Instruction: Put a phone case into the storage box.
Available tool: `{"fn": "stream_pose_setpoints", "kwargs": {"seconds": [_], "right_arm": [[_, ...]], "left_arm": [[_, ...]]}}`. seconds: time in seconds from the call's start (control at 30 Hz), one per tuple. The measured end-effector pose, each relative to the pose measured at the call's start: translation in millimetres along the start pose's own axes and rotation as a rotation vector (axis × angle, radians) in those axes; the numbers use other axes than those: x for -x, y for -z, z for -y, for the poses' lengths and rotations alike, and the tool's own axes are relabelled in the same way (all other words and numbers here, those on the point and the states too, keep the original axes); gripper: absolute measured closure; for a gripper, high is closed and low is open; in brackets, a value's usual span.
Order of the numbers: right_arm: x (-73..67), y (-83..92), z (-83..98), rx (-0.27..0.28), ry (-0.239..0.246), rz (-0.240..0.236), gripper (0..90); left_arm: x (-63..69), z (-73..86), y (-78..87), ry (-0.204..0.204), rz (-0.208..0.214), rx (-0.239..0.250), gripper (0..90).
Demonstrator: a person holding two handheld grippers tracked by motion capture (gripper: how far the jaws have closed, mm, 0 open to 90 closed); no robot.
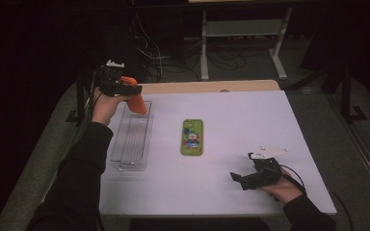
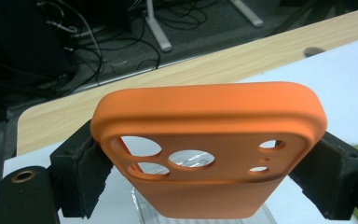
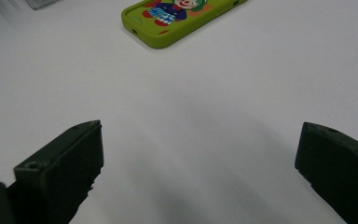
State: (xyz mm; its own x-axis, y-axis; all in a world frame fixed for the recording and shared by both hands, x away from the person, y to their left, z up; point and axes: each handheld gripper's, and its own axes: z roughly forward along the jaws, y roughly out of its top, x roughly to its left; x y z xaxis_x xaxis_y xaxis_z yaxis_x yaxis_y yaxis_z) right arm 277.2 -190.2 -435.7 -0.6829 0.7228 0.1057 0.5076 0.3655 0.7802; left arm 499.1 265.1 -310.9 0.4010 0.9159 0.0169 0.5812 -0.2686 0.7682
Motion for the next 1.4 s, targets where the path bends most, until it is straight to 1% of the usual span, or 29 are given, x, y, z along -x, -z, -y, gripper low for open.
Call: {"fn": "stream_pose_setpoints", "kwargs": {"seconds": [0.13, 0.2, 0.23, 0.27, 0.3, 0.4, 0.43, 0.53, 0.6, 0.73, 0.8, 0.83, 0.97, 1.0, 1.03, 1.07, 1.13, 1.23, 1.4], "right_arm": [[-0.1, 0.7, -0.3, 0.004, 0.006, -0.006, 0.4], [-0.3, 1.5, -0.9, 0.007, 0.003, -0.006, 0.3], [0.0, 1.6, -0.9, 0.011, 0.007, -0.008, 0.4], [0.1, 1.8, -0.8, 0.013, 0.008, -0.008, 0.3], [-0.1, 2.2, -0.7, 0.011, 0.004, -0.008, 0.3], [0.0, 2.6, -0.5, 0.012, 0.003, -0.008, 0.4], [0.0, 2.8, -0.6, 0.012, 0.002, -0.008, 0.4], [0.0, 4.0, -1.5, 0.02, 0.008, -0.005, 0.4], [-0.3, 4.4, -1.6, 0.023, 0.004, -0.006, 0.3], [-0.3, 4.6, -1.8, 0.024, 0.006, -0.006, 0.3], [-0.7, 4.9, -2.1, 0.026, 0.009, -0.006, 0.3], [-0.8, 5.0, -2.1, 0.027, 0.011, -0.007, 0.3], [-0.7, 4.8, -2.1, 0.026, 0.013, -0.008, 0.3], [-0.7, 4.8, -2.1, 0.027, 0.013, -0.009, 0.3], [-0.6, 4.7, -2.0, 0.026, 0.014, -0.009, 0.3], [-1.0, 4.8, -2.2, 0.023, 0.008, -0.01, 0.3], [-0.9, 4.7, -1.9, 0.022, 0.004, -0.009, 0.3], [-1.0, 5.0, -1.9, 0.023, 0.008, -0.008, 0.4], [-1.0, 5.0, -1.6, 0.023, 0.007, -0.008, 0.4]], "left_arm": [[0.8, 1.6, -11.7, 0.003, -0.006, -0.028, 13.8], [2.2, 2.4, -16.8, 0.001, -0.026, -0.036, 13.8], [2.7, 2.6, -18.9, -0.004, -0.028, -0.047, 13.8], [3.2, 2.9, -20.5, 0.002, -0.03, -0.046, 13.8], [3.6, 3.0, -22.2, -0.005, -0.032, -0.053, 13.8], [5.0, 4.1, -26.8, -0.008, -0.054, -0.076, 13.8], [5.3, 4.9, -28.9, 0.0, -0.053, -0.082, 13.7], [5.4, 6.6, -32.6, -0.001, -0.056, -0.091, 13.7], [5.7, 7.7, -35.0, -0.006, -0.062, -0.107, 13.7], [4.3, 10.4, -40.6, 0.005, -0.07, -0.132, 13.7], [3.1, 11.2, -42.4, 0.004, -0.074, -0.142, 13.7], [2.8, 11.2, -43.0, 0.012, -0.073, -0.136, 13.6], [2.9, 11.4, -45.8, 0.014, -0.085, -0.125, 13.0], [3.3, 11.4, -46.8, 0.007, -0.088, -0.122, 12.8], [4.9, 11.5, -48.4, 0.016, -0.09, -0.11, 12.5], [4.6, 11.2, -49.0, -0.001, -0.094, -0.118, 12.3], [6.2, 11.6, -52.1, 0.002, -0.094, -0.106, 12.1], [5.4, 11.2, -54.2, 0.002, -0.099, -0.106, 12.0], [3.4, 11.0, -56.0, 0.03, -0.102, -0.084, 10.7]]}}
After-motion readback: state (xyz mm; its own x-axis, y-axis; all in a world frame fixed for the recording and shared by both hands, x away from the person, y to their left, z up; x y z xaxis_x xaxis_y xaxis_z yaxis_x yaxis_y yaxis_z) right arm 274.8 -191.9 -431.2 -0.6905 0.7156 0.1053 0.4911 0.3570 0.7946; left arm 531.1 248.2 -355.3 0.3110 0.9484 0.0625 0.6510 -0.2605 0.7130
